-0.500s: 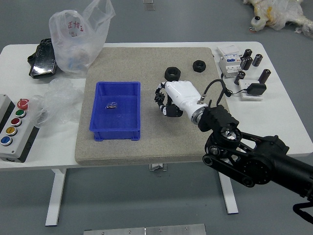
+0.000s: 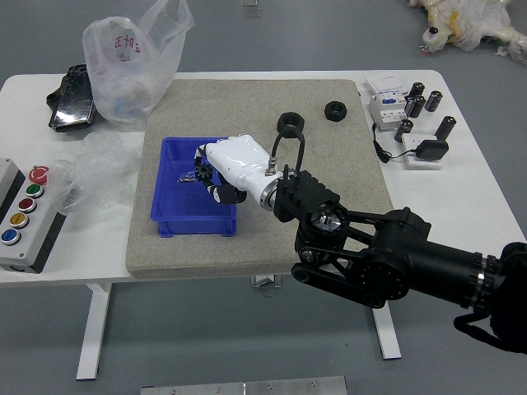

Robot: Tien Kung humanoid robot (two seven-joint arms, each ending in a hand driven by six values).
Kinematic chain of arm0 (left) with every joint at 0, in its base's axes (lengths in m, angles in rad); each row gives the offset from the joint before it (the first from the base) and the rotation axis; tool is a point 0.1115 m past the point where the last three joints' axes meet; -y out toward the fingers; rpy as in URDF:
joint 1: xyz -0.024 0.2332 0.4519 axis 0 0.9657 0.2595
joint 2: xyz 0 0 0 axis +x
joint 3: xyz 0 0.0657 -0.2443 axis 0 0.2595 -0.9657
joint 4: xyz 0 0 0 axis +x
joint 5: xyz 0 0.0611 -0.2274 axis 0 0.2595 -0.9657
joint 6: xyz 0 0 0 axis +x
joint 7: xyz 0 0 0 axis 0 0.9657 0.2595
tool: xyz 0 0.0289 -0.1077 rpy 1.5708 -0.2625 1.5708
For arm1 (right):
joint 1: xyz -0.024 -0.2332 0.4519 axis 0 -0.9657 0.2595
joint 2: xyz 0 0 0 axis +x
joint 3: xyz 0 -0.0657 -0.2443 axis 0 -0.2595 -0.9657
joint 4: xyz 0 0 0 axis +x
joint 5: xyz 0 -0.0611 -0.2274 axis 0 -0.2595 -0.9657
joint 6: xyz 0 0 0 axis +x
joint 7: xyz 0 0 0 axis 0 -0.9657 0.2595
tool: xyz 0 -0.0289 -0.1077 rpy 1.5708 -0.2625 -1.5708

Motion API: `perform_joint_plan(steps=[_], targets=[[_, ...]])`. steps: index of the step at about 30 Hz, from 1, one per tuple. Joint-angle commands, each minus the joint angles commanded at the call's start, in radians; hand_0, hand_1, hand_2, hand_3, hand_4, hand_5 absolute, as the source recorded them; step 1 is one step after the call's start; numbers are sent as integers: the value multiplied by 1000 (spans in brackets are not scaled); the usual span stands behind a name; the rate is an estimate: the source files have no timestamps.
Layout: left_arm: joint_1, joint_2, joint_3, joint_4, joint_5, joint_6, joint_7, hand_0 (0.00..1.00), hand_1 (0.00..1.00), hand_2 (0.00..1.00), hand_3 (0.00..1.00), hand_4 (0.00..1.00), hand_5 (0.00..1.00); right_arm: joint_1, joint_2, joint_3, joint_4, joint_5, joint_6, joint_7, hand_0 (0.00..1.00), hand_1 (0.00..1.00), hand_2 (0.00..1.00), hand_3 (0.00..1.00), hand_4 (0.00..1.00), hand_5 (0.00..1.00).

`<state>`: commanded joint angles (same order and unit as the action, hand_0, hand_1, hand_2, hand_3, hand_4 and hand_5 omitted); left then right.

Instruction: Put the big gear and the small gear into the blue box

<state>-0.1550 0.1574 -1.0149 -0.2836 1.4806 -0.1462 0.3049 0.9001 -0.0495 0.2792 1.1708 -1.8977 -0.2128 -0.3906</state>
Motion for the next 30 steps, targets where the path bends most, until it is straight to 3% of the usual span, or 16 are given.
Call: perform_joint_plan(steps=[1,2,7,8,13,14,18,19,20,25,26,30], targets=[[0,0,0,0,0,0,0,715,540,545,674,697,488,-2,2,-4,-1,2,1,0,266,459,212,587,323,18],[0,0,-1,0,1,0,1,714,540,545,675,697,493,-4,4,-8,-1,4,1,-1,235,446,228,747,594,261],[2,-1,-5,0,6,-1,2,714,540,545,675,697,493,-13,7,-15,6,4,5,-8,235,446,228,747,594,261],[2,-1,-7,-1,7,-2,3,714,538,545,674,698,495,-14,7,-15,8,2,6,-9,245,439,241,849,935,464],[1,0,-7,0,8,-2,3,714,538,545,674,698,495,-17,5,-12,11,-7,17,-16,245,439,241,849,935,464],[1,0,-6,0,7,-2,2,714,538,545,674,698,495,-17,3,-9,11,-9,19,-17,249,444,244,849,998,520],[1,0,-4,0,7,-2,2,714,538,545,674,698,495,-17,-3,3,12,-13,19,-16,249,444,244,849,998,520],[1,-1,-4,0,6,-2,2,714,538,545,674,698,495,-18,-7,12,13,-12,14,-14,249,444,244,849,998,520],[1,-1,-4,0,6,-2,2,714,539,545,674,698,497,-20,-13,28,13,-9,3,-11,251,469,344,829,998,531],[2,-3,-3,-1,4,-2,3,714,539,545,674,698,497,-24,-48,118,-14,3,-35,-4,251,469,344,829,998,531],[3,-3,-4,-1,4,-2,4,714,538,544,674,697,497,-23,-55,136,-26,6,-38,-3,259,582,709,798,991,484],[3,-3,-5,0,5,-1,5,714,538,544,674,697,497,-21,-76,167,-85,27,-19,-10,259,582,709,798,991,484]])
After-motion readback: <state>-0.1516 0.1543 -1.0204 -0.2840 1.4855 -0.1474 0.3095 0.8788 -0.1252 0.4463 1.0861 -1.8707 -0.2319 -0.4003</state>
